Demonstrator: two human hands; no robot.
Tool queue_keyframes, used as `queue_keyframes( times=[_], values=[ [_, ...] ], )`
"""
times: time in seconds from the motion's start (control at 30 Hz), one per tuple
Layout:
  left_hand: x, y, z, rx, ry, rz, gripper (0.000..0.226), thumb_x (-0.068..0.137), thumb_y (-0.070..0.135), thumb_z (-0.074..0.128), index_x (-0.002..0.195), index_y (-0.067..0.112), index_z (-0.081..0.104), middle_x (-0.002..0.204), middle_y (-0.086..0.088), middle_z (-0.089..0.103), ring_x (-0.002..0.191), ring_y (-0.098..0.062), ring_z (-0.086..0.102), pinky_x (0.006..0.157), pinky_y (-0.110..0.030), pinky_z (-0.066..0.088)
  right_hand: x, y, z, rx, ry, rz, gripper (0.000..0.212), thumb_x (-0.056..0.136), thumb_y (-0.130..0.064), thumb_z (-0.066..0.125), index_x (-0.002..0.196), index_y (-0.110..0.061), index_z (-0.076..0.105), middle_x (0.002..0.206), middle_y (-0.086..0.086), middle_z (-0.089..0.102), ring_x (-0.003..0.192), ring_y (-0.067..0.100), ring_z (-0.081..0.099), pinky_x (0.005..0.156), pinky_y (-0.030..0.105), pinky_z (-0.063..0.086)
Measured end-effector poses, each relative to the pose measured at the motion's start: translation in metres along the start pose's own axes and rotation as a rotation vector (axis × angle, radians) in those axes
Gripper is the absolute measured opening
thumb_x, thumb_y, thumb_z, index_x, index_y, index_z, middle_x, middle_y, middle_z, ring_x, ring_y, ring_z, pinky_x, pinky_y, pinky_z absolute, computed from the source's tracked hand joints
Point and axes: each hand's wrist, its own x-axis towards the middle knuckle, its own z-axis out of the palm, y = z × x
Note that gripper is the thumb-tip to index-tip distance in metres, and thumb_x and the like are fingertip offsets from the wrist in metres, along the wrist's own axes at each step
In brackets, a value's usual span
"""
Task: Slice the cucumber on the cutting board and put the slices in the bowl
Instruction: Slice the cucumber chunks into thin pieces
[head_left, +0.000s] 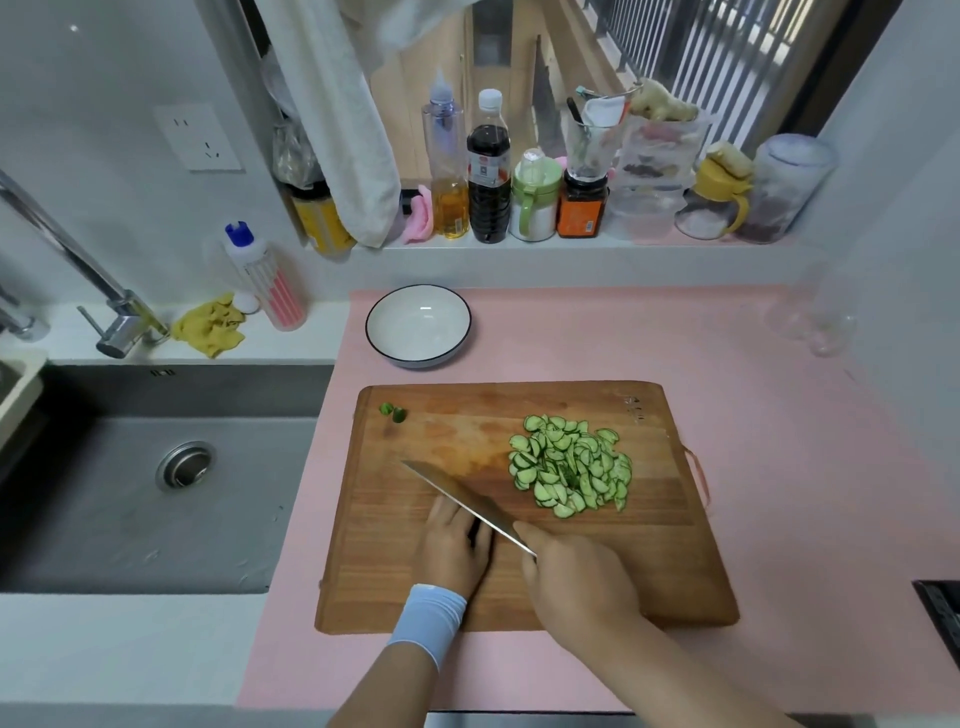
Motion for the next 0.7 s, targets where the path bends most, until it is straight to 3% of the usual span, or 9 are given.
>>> queue_keyframes(
  times=[0.23, 0.47, 0.7],
  values=[
    [0.001, 0.002, -0.001, -0.007, -0.019, 0.013, 0.024, 0.073, -0.004, 0.075, 0.094, 0.008, 0.073, 0.099, -0.004, 0.068, 0.094, -0.024, 0.058, 0.090, -0.017, 0.042, -0.006, 0.000, -0.003, 0.021, -0.004, 0.018, 0.045, 0.104, -0.035, 0.040, 0.149, -0.039, 0.042, 0.113, -0.002, 0.070, 0.103, 0.024, 0.065, 0.081, 0.036, 0.050],
    [0.003, 0.007, -0.004, -0.004, -0.032, -0.012, 0.025, 0.074, -0.003, 0.075, 0.095, 0.009, 0.072, 0.096, -0.002, 0.067, 0.088, -0.022, 0.057, 0.088, -0.013, 0.039, -0.011, 0.008, -0.001, 0.035, 0.000, 0.024, 0.042, 0.103, -0.035, 0.040, 0.144, -0.039, 0.045, 0.108, -0.001, 0.071, 0.100, 0.025, 0.066, 0.079, 0.036, 0.050],
    [0.003, 0.005, -0.003, 0.007, -0.040, -0.018, 0.020, 0.078, -0.001, 0.071, 0.095, 0.009, 0.071, 0.093, -0.002, 0.066, 0.083, -0.021, 0.053, 0.084, -0.018, 0.043, -0.006, 0.012, 0.003, 0.100, -0.015, 0.045, 0.043, 0.102, -0.036, 0.040, 0.145, -0.040, 0.045, 0.111, -0.001, 0.071, 0.104, 0.024, 0.065, 0.084, 0.036, 0.051]
  ],
)
